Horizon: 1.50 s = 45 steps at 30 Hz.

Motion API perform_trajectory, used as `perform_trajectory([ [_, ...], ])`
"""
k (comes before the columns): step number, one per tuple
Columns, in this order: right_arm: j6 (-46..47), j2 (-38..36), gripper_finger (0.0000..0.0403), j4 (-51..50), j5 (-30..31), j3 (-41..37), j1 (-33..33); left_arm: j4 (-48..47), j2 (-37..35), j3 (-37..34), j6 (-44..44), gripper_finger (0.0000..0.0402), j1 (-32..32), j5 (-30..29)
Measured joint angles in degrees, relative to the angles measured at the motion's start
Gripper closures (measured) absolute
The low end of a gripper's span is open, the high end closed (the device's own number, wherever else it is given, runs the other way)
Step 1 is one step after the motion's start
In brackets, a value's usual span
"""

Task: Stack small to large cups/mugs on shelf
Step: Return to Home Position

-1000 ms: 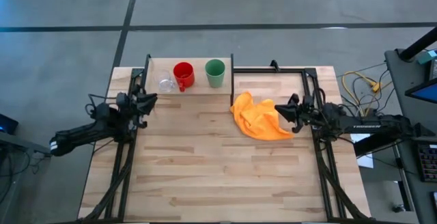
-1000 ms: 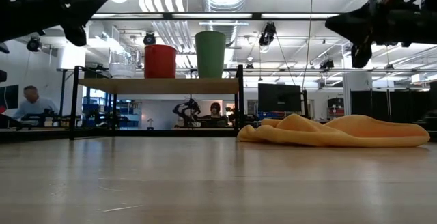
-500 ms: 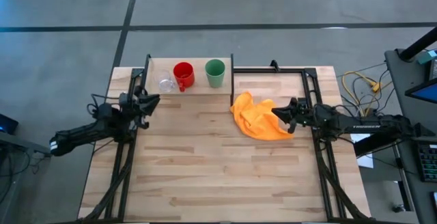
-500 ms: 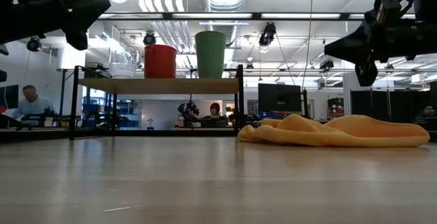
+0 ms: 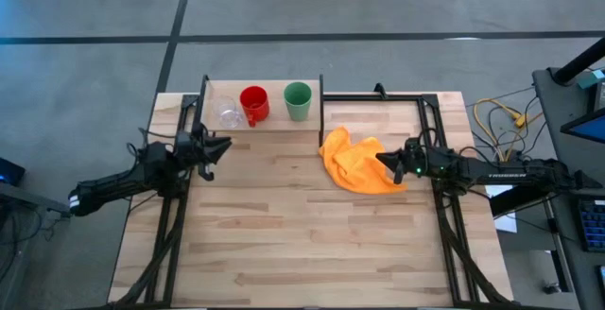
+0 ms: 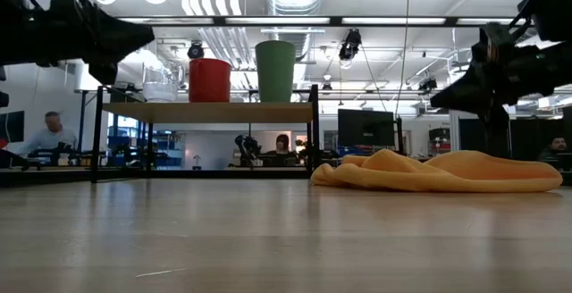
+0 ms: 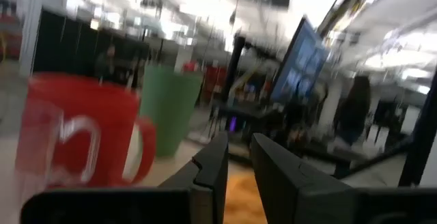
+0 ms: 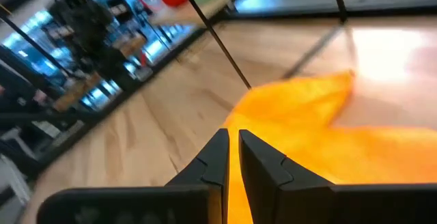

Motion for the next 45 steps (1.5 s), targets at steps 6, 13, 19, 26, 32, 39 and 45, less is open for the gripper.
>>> perform_trajectory([
  [6, 1.5, -0.6, 0.0374, -4.4, -0.1, 0.0, 0.0, -2.6, 0.1, 0.0, 0.0, 0.0347, 0.0, -0.1],
  [13, 0.8, -2.8, 0.0374, -5.4, -6.2, 0.0, 0.0, -3.4, 0.2, 0.0, 0.5, 0.0347, 0.0, -0.3],
  [19, -0.2, -0.6, 0.0374, -5.6, -6.8, 0.0, 0.0, -3.7, 0.7, 0.0, 0.5, 0.0347, 0.0, -0.3],
  [26, 3.5, 2.8, 0.0374, -6.4, -10.3, 0.1, 0.0, -3.6, 0.6, 0.0, 0.2, 0.0347, 0.0, -0.3],
  [32, 1.6, 1.4, 0.0374, -6.5, -11.0, 0.1, 0.0, -3.6, 0.6, 0.0, 0.1, 0.0347, 0.0, -0.3],
  [39, 1.1, -0.9, 0.0374, -6.0, -21.0, 0.1, 0.0, -3.6, 0.7, 0.0, 0.1, 0.0347, 0.0, -0.3],
  [45, -2.4, -4.9, 0.0374, -2.0, -23.7, 0.1, 0.0, -3.6, 0.6, -0.1, 0.1, 0.0347, 0.0, -0.3],
])
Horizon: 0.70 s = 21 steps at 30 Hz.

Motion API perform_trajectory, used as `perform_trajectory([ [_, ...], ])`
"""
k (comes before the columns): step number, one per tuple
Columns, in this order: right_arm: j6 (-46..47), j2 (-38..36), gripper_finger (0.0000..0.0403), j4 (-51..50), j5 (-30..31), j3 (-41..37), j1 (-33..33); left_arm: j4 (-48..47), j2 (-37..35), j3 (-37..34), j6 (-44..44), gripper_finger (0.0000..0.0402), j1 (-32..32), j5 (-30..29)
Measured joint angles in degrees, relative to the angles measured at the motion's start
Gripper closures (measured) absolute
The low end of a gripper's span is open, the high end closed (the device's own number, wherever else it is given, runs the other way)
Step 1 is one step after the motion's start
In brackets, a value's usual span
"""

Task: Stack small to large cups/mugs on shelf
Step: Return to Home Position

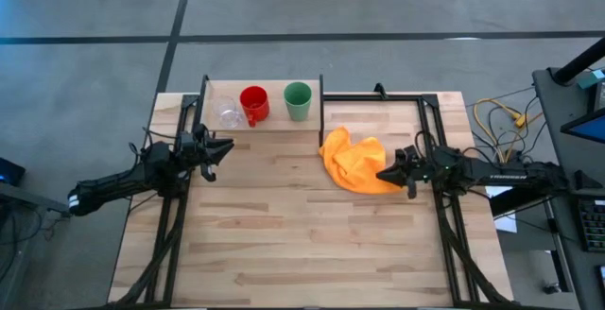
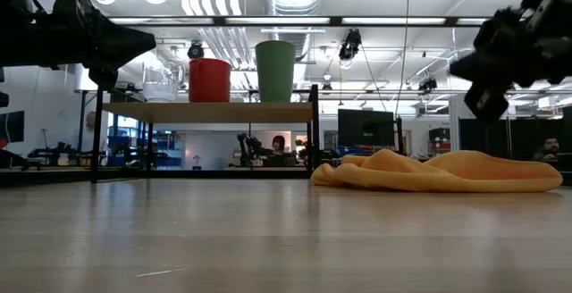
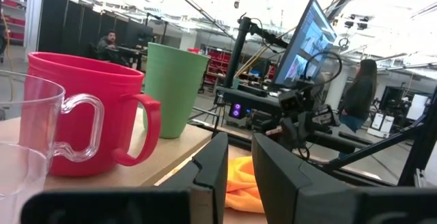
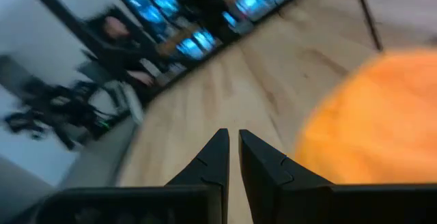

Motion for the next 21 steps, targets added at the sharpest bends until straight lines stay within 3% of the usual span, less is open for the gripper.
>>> perform_trajectory([
  [9, -1.6, -8.4, 0.0374, -2.6, -7.6, 0.1, 0.0, 0.1, 0.0, 0.0, 0.0, 0.0347, 0.0, 0.0],
  [13, -5.5, -11.9, 0.0374, -2.9, -8.2, 0.2, 0.0, 0.1, 0.0, 0.0, 0.0, 0.0347, 0.0, 0.0],
  [21, -22.8, -14.3, 0.0374, -23.0, -7.6, 9.9, 0.0, 0.1, 0.0, 0.0, 0.0, 0.0347, 0.0, 0.0],
])
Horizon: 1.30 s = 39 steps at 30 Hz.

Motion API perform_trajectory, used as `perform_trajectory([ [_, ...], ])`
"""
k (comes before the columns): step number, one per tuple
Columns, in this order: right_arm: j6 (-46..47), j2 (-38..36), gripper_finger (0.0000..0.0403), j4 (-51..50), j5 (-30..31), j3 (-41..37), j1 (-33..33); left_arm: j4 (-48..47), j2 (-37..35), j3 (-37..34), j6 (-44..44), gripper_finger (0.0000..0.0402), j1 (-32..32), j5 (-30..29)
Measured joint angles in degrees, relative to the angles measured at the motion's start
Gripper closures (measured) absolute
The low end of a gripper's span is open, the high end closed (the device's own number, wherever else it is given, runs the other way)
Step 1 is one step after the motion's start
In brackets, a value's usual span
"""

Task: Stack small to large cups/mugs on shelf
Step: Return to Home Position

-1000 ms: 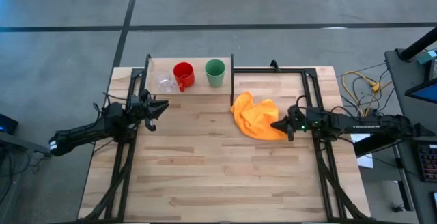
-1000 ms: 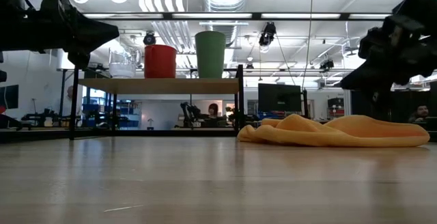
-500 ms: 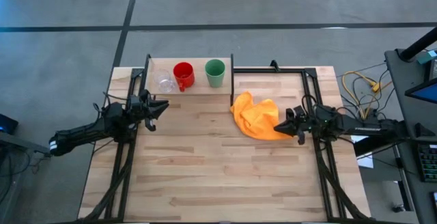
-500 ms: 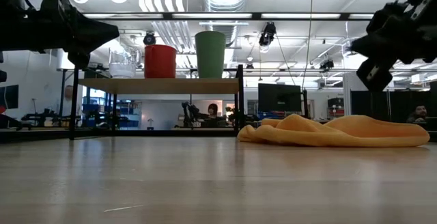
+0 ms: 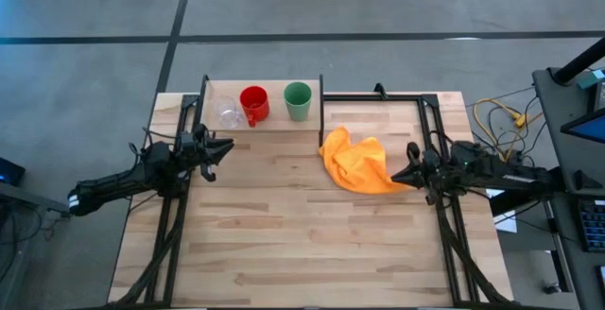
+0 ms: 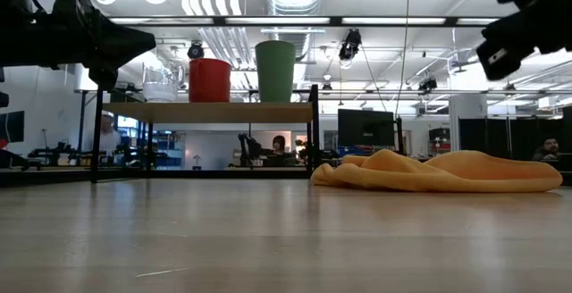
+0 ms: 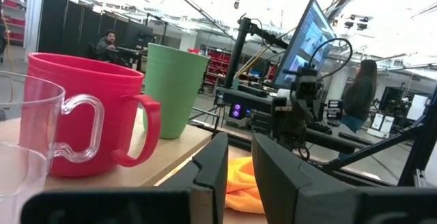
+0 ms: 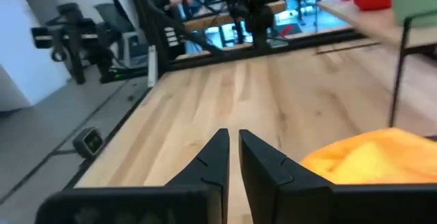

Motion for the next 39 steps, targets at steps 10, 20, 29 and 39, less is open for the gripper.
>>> perform_trajectory([
  [10, 4.1, 0.5, 0.0374, -10.8, 7.8, 11.9, 0.0, 0.3, 0.0, 0.0, 0.0, 0.0347, 0.0, 0.0],
  [20, 5.6, 0.9, 0.0374, -18.8, 8.7, 21.4, 0.0, 0.4, 0.0, 0.0, 0.0, 0.0347, 0.0, 0.0],
  [29, -1.5, 1.4, 0.0374, 1.2, 15.8, 13.6, 0.0, 0.4, 0.0, 0.0, 0.0, 0.0347, 0.0, 0.0],
  [39, -0.7, -0.3, 0.0374, 43.5, 10.0, -6.5, 0.0, 0.4, 0.0, 0.0, 0.0, 0.0347, 0.0, 0.0],
])
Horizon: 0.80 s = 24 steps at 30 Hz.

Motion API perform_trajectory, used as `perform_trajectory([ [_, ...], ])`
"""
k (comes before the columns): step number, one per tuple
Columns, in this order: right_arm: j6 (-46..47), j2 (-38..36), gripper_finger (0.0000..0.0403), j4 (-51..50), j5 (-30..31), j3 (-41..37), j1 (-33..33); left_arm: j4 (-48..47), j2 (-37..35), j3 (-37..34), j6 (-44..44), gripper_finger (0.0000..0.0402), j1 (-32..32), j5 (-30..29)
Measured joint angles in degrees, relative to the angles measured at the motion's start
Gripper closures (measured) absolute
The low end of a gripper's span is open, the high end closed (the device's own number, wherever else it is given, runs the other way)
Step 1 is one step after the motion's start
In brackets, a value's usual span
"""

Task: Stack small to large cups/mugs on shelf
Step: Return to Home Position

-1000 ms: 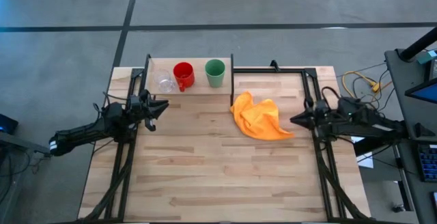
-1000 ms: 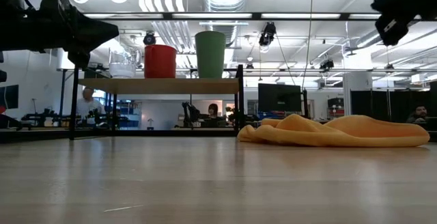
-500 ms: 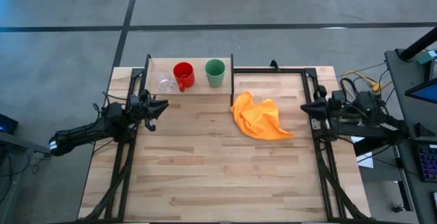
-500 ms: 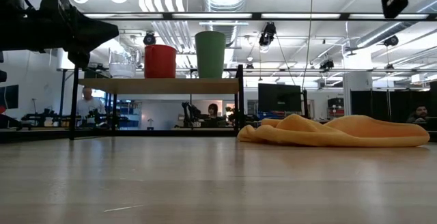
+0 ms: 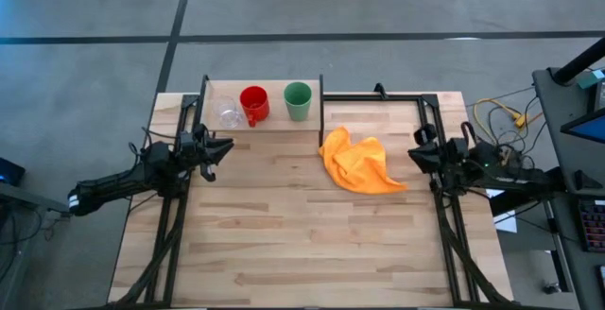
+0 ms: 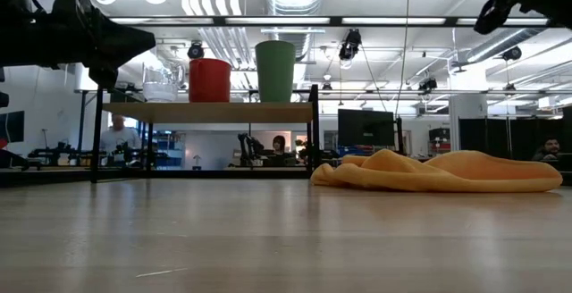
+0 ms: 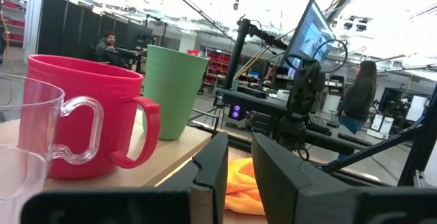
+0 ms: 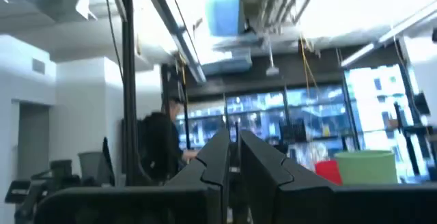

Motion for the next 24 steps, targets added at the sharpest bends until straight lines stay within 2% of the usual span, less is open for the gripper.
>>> perform_trajectory([
  [3, 1.8, 0.0, 0.0374, 2.6, -0.1, -3.1, 0.0, 0.0, -0.1, 0.0, 0.0, 0.0347, 0.0, 0.0],
  [7, 5.2, 0.0, 0.0374, -4.4, -0.1, -3.6, 0.0, 0.0, 0.0, 0.0, 0.0, 0.0347, 0.0, 0.0],
  [12, 1.4, 0.0, 0.0374, -7.4, -0.1, -3.5, 0.0, 0.0, 0.0, 0.0, 0.0, 0.0347, 0.0, 0.0],
  [19, 1.6, 0.0, 0.0374, -18.9, -0.1, -3.5, 0.0, 0.0, 0.0, 0.0, 0.0, 0.0347, 0.0, 0.0],
  [24, -1.0, 0.0, 0.0374, -19.6, -0.1, -3.5, 0.0, 0.0, 0.0, 0.0, 0.0, 0.0347, 0.0, 0.0],
])
